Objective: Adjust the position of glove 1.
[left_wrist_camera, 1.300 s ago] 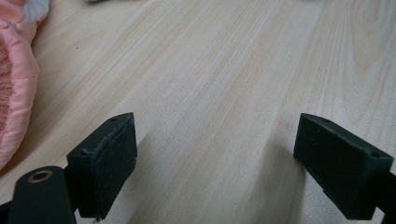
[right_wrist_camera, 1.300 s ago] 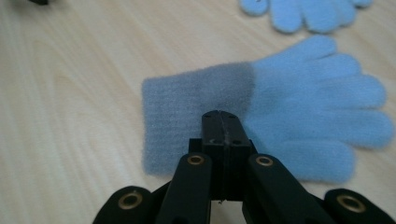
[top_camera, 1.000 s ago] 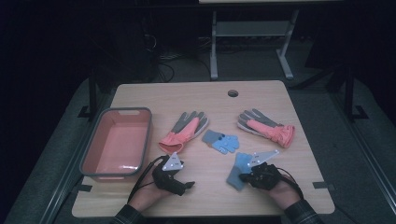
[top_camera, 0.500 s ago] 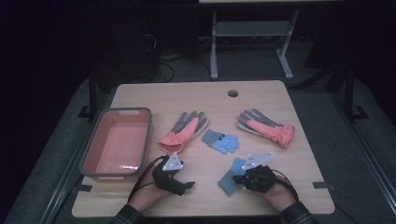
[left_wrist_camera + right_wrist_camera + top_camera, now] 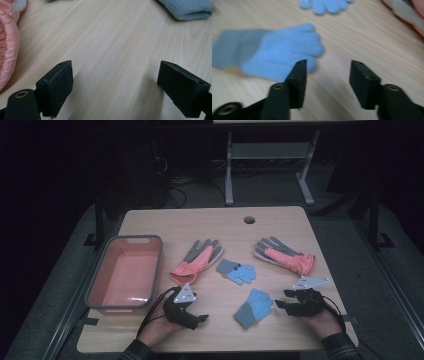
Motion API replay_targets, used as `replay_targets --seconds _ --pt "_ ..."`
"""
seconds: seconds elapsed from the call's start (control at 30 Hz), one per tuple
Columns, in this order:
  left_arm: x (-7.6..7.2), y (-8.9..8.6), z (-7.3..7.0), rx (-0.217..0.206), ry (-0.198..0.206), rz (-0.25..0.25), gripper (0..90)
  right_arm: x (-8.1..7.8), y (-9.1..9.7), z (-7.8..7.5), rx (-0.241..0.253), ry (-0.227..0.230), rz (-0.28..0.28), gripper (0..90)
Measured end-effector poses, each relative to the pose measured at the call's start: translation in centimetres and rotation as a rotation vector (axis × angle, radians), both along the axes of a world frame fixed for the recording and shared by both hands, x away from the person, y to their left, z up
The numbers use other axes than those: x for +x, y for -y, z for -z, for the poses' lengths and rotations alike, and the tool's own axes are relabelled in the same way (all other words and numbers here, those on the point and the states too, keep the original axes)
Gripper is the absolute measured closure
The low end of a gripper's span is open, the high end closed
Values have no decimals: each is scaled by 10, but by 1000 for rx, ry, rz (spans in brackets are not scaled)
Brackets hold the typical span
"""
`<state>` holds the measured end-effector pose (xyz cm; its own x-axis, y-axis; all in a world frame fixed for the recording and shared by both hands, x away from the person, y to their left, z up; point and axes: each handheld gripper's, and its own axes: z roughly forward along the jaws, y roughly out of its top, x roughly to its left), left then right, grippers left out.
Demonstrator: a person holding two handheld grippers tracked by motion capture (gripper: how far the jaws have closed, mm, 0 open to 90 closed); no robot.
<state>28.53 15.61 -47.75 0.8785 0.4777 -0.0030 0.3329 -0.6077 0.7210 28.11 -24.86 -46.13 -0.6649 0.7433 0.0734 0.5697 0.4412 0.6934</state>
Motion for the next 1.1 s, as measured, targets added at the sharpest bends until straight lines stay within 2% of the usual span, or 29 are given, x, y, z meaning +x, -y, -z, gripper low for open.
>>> replay_targets --seconds 0.03,0.13,0.23,0.33,0.43,0.57,0.67,0.77,0.8,0.87,0.97,1.1 --pt "0 0 0 0 0 1 127 0 3 2 -6 3 15 363" --pt "0 0 0 4 7 6 126 -1 13 7 -7 32 64 269" --pt "0 0 0 0 1 10 126 2 18 11 -4 51 94 206" --pt "0 1 0 0 1 10 128 3 20 15 -34 45 110 185" --pt "-1 1 -2 -3 -5 19 169 5 23 17 -23 41 124 170" --pt "-2 7 -8 32 6 22 352 4 25 19 -23 49 128 161" --pt "-2 12 -13 44 0 22 550 4 26 20 -15 54 128 144" --pt "1 15 -18 46 -21 22 720 5 26 21 -8 60 124 138" --pt "5 17 -23 30 -33 27 797 5 26 21 -9 61 124 138" --pt "9 20 -27 27 -19 25 886 5 26 21 -8 60 124 137" --pt "19 25 -31 26 -38 22 896 5 26 21 -8 60 124 136" --pt "28 33 -35 21 -41 21 897 5 26 21 -9 60 123 136"
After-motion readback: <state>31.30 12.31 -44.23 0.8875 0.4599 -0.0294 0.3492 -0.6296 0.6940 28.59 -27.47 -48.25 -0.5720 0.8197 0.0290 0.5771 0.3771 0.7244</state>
